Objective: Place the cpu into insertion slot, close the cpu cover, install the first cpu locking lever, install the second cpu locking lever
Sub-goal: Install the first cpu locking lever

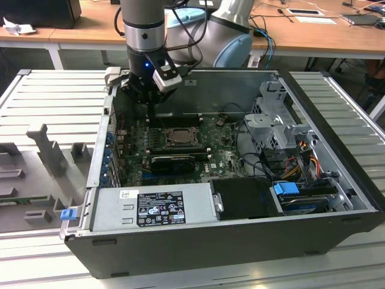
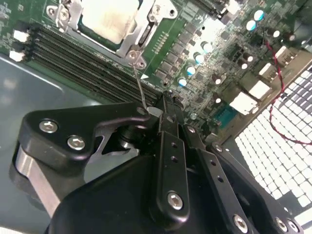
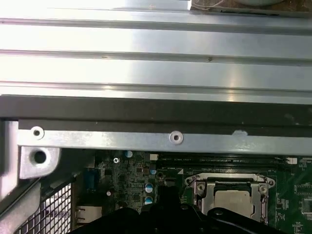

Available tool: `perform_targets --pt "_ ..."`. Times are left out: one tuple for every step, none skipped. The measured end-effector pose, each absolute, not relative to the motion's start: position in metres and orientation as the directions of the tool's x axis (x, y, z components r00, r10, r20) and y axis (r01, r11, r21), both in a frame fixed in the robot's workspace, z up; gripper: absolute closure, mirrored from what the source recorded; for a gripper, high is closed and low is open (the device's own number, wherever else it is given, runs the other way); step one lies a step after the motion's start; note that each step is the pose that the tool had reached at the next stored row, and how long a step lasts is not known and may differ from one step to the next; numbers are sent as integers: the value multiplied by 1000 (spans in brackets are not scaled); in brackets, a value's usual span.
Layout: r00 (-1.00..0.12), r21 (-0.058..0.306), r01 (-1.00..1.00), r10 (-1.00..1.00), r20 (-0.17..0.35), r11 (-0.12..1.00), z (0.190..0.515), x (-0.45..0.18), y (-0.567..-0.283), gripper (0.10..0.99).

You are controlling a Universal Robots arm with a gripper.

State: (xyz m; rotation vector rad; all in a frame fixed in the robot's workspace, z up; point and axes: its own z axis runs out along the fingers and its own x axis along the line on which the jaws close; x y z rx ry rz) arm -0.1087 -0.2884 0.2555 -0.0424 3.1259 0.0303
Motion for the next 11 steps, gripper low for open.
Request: perform_targets --pt "-1000 19 -27 -27 -15 999 256 -106 -288 980" --pt "-1000 19 -27 -27 -16 999 256 -104 -288 980" --pt "-1000 19 -27 -27 -15 999 256 -102 -288 980" --pt "-1000 19 -27 -27 -15 999 256 -101 -288 980" --pt "-1000 19 -27 -27 -15 999 256 -101 -288 980" --pt "-1000 19 -27 -27 -16 999 256 -101 -288 980" --pt "-1000 19 -27 -27 -16 999 255 -100 -288 980" --pt "-1000 19 -27 -27 -16 999 255 -99 -288 980" --pt "-1000 19 -27 -27 -16 999 255 -98 -288 980" --pt "-1000 19 -27 -27 -15 999 255 -97 -288 980" --pt "-1000 19 -27 -27 -15 999 255 -96 -288 980"
